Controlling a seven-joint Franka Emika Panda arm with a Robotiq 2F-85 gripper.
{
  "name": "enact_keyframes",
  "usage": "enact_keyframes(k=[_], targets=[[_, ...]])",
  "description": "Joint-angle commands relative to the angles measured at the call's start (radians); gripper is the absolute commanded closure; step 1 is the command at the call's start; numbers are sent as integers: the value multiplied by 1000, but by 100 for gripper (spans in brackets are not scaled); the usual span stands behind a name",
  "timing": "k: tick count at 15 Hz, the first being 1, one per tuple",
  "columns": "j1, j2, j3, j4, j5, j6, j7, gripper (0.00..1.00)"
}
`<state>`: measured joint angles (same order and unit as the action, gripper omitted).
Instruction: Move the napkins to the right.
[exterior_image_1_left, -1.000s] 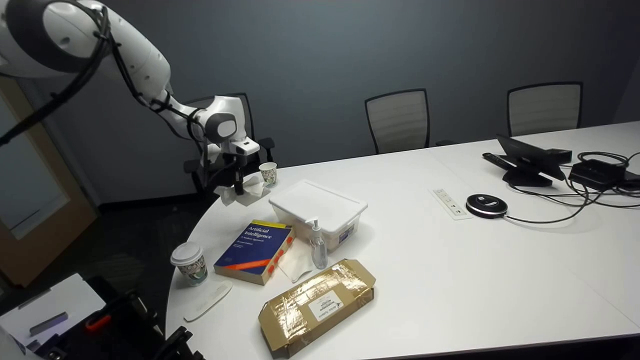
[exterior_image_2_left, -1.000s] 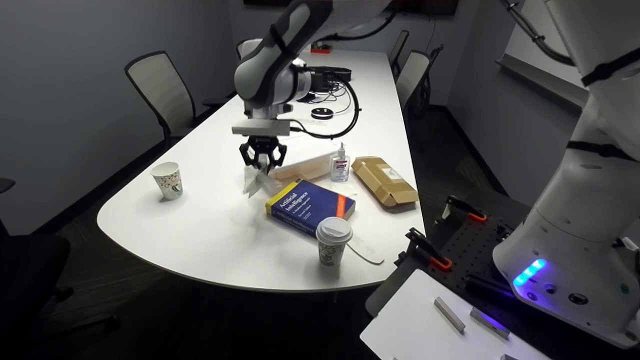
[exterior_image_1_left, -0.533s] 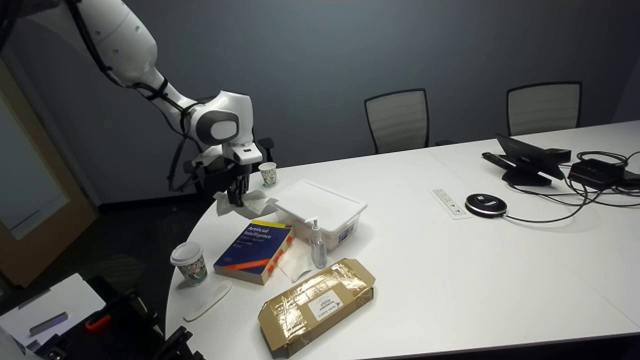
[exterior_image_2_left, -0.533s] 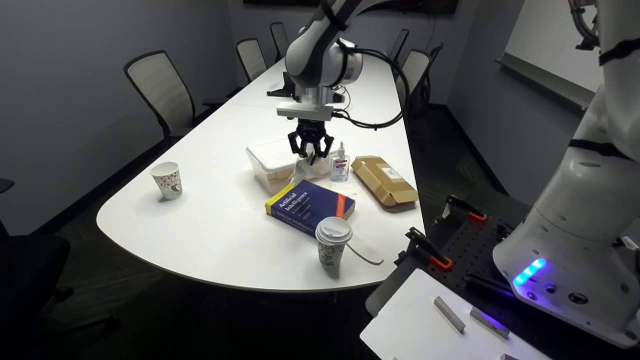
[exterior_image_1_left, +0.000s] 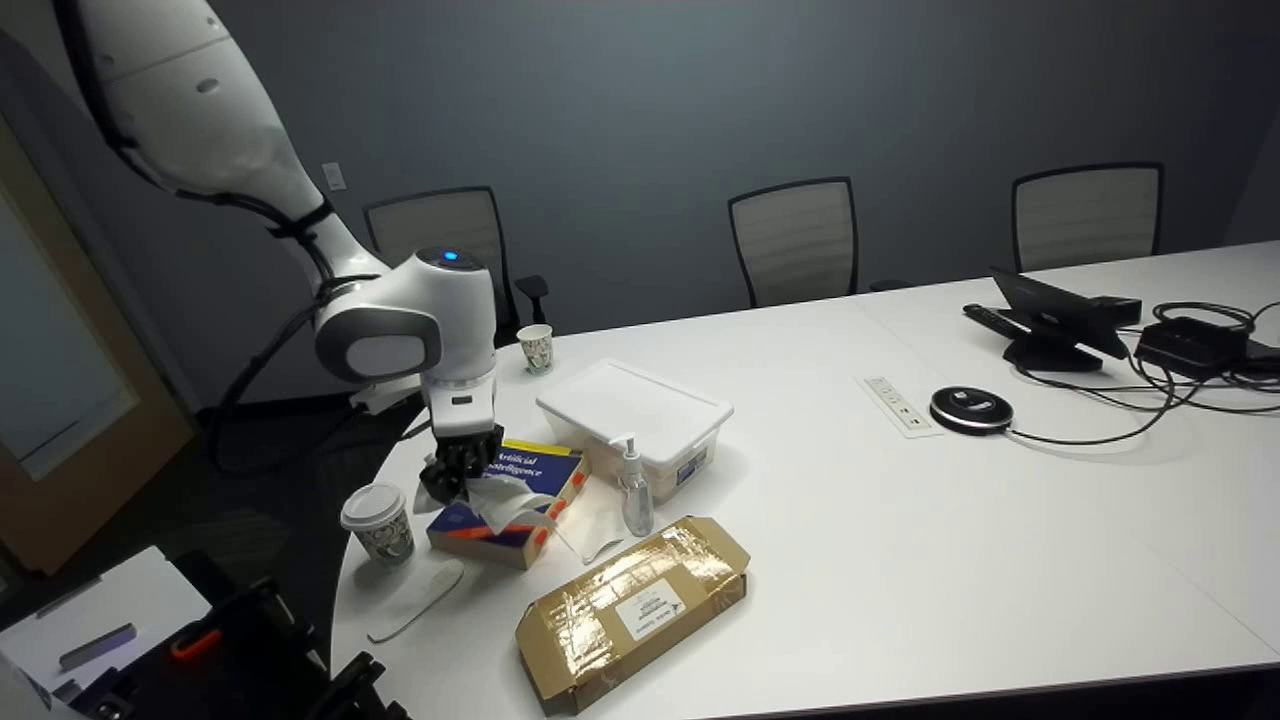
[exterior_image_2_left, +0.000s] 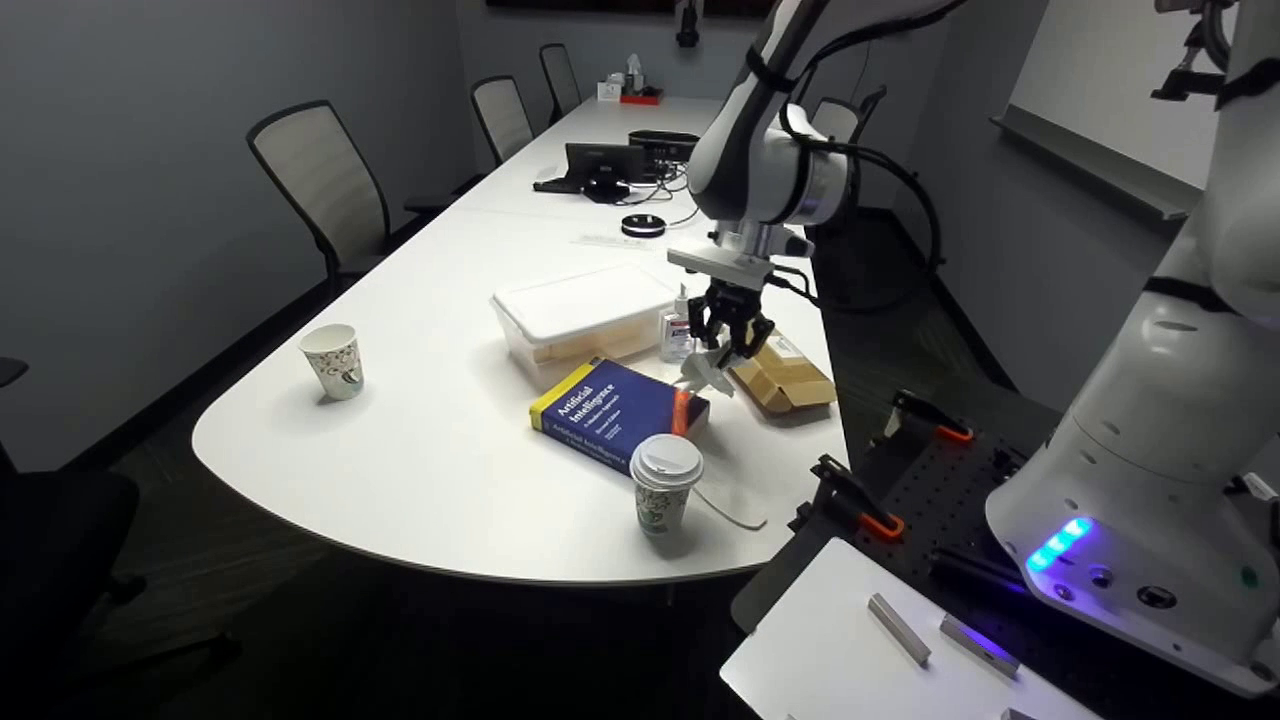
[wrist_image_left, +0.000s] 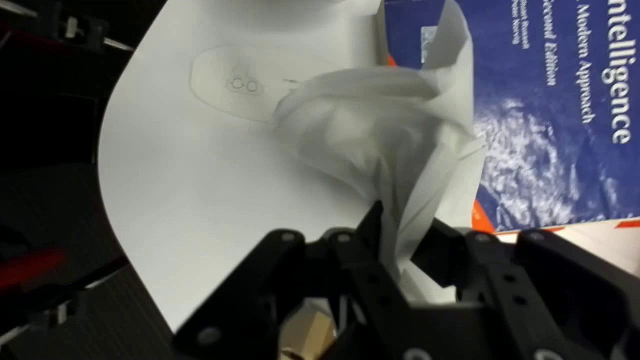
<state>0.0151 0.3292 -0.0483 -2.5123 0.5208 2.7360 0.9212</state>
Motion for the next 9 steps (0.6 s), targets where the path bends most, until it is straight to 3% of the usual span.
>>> enact_keyframes(k=[1, 9], targets=[[-70, -35, 36, -100, 118, 61, -76, 97], [-159, 152, 130, -16, 342, 80, -272, 97]])
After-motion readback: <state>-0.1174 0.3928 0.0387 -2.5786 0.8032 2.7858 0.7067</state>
